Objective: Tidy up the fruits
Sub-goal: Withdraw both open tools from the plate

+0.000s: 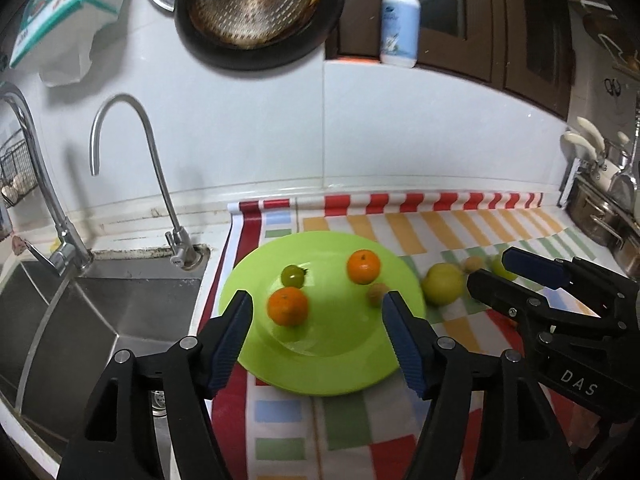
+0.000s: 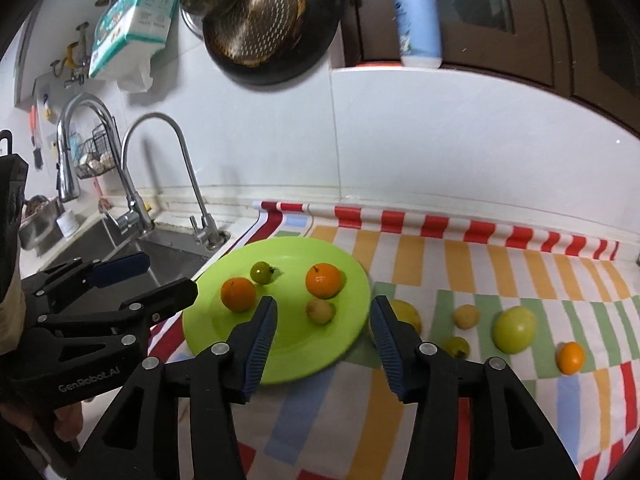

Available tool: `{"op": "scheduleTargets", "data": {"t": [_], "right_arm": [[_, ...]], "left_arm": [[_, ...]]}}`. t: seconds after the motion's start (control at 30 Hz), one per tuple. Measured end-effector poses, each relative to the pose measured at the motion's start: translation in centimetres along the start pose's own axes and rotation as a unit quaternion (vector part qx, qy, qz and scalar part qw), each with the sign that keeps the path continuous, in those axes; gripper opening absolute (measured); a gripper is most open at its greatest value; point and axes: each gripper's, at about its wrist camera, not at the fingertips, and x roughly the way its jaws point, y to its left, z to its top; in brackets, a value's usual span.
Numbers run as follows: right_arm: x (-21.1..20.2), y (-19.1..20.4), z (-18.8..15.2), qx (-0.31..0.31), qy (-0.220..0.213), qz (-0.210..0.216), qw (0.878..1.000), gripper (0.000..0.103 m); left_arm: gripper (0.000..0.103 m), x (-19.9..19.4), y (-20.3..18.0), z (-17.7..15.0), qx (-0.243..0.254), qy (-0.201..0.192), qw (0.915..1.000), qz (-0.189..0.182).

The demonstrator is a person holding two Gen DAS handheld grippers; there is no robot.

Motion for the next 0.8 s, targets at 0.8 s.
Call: {"op": "scheduleTargets", "data": {"t": [0.8], "right_arm": [[-9.1, -8.8, -2.0, 0.001, -0.033, -0.033, 0.999, 0.054]], "left_arm": [[0.07, -3.9, -11.4, -0.5, 0.002, -0.025, 0.9996, -0.013]]}}
